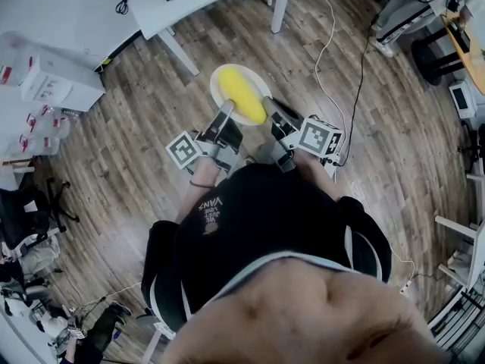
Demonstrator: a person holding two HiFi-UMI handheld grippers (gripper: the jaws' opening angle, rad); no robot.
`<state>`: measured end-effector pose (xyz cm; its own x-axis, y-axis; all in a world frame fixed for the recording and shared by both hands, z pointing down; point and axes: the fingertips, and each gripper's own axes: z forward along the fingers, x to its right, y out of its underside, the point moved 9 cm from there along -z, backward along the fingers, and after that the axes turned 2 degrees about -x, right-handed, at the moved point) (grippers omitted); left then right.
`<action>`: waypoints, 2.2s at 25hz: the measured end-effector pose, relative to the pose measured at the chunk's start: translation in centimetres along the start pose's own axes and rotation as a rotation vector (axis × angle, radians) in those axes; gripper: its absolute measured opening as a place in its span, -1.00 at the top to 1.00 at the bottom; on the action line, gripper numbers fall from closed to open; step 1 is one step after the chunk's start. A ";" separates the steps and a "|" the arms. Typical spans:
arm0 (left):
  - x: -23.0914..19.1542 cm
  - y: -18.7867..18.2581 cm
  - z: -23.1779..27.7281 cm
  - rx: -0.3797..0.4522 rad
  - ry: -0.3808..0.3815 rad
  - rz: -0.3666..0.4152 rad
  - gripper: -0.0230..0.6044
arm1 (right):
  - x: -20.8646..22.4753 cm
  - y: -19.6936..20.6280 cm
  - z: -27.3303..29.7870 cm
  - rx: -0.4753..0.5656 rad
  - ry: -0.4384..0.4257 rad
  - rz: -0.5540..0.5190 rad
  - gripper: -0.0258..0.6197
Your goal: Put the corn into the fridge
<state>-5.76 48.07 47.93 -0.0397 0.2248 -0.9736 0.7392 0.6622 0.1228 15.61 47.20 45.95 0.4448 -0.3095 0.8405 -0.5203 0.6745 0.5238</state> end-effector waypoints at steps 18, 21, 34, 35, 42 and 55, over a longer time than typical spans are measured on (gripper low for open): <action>-1.3 -2.9 5.1 0.023 0.007 -0.006 0.68 | 2.4 -5.4 3.2 -0.021 -0.009 -0.033 0.80; -1.5 -3.6 6.3 0.037 0.002 -0.004 0.68 | 3.0 -6.6 4.1 -0.039 -0.016 -0.027 0.80; -2.8 -6.3 11.6 0.101 -0.001 0.016 0.68 | 5.7 -12.3 7.9 -0.089 -0.065 -0.036 0.80; -3.0 -6.3 12.0 0.105 -0.002 0.017 0.68 | 6.0 -12.8 8.1 -0.090 -0.069 -0.039 0.80; -4.0 -6.6 14.5 0.148 0.000 0.011 0.68 | 7.9 -15.4 9.2 -0.126 -0.075 -0.057 0.80; -5.0 -7.6 17.3 0.215 -0.024 0.009 0.68 | 10.0 -18.5 11.6 -0.197 -0.106 -0.049 0.80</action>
<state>0.46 29.52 48.54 -0.0179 0.2112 -0.9773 0.8659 0.4920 0.0905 21.28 23.86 46.28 0.3816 -0.4071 0.8299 -0.3432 0.7712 0.5361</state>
